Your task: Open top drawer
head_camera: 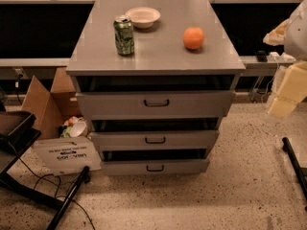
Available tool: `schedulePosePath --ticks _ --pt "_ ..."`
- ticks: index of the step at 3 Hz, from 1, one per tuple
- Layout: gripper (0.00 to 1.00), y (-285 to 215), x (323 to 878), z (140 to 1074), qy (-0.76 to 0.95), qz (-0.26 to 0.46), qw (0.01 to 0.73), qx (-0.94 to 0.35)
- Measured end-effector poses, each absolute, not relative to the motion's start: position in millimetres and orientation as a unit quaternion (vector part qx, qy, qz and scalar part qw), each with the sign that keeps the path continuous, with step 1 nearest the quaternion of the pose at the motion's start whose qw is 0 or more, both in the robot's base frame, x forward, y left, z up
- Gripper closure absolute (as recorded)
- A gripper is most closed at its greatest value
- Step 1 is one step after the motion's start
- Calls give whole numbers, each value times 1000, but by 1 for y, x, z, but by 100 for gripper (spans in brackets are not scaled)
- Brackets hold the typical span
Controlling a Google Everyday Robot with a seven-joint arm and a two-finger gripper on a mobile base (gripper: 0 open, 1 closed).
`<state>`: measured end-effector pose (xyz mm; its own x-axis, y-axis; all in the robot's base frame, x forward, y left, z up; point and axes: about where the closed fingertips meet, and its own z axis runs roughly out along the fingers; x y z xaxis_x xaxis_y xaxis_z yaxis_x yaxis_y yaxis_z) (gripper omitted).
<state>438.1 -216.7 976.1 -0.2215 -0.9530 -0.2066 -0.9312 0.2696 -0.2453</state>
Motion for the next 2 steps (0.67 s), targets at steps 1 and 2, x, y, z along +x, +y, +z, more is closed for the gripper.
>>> schedulePosePath --ticks 1,2 --pt "0 -216 438 979 781 -42 160 -602" --pt "0 -200 455 953 778 -52 148 -608"
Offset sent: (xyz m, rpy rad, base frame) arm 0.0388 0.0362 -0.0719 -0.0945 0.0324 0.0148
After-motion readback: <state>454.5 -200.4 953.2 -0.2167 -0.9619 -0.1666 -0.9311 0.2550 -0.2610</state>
